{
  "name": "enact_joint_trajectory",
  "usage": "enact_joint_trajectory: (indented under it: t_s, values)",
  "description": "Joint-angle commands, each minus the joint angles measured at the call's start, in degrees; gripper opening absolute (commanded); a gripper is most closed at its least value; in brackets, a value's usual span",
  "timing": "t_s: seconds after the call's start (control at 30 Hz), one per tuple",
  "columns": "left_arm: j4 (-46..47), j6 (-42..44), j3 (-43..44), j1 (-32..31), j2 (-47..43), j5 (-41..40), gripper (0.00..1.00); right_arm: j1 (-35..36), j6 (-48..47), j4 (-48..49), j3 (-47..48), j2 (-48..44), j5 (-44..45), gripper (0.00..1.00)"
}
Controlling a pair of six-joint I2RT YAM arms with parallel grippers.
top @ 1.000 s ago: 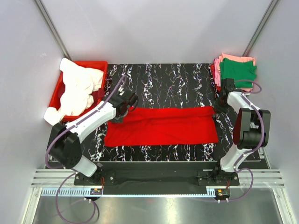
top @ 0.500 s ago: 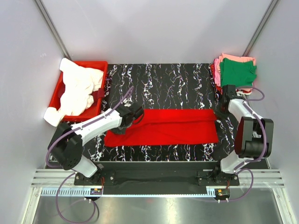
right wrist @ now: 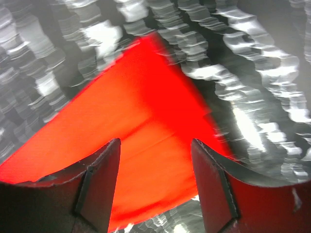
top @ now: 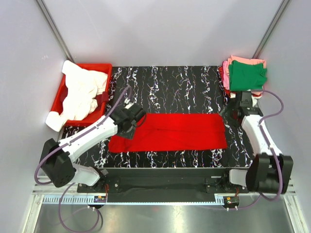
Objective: Fold and stack the t-shirts
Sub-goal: Fold the tshirt
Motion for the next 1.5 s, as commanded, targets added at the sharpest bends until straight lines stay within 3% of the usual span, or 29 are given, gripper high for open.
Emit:
enact_joint_trajectory:
  t_s: [0.0,0.13,0.2,0.37,0.47,0.67,0.9,1.47]
  values:
    - [5.73,1.88,2.94,5.12,-3.08,4.05,0.61,8.14,3.26,2.74,1.13,-6.48,-6.39,0.66]
    - [14.6,4.26,0.22,14.0,-7.47,14.83,0.57,25.96,4.51,7.83,3.06,-4.13,-11.56,0.62]
    - [18.55,5.23,-0.23,18.91,-7.13,18.02,0.53,30.74,4.24,9.51,5.95,0.15,-11.58,0.59]
    - [22.78,5.41,1.97,25.35,0.41,24.97,0.44,46.37,2.13,7.68,19.39,15.69,-9.82,0.58]
    - [24.98,5.32,2.41,27.64,5.25,27.7,0.43,51.48,1.34,4.6,28.51,24.49,-8.77,0.57]
    - [26.57,4.97,5.65,31.85,16.14,34.99,0.44,57.56,-1.03,-3.83,48.13,40.13,-4.2,0.57]
    - [19.37,6.37,16.1,33.62,29.59,34.12,0.44,62.22,-1.56,-14.13,70.18,55.28,3.17,0.53]
    - [20.33,8.4,14.72,36.61,35.41,40.01,0.43,66.27,1.25,-16.15,78.12,67.41,4.59,0.52]
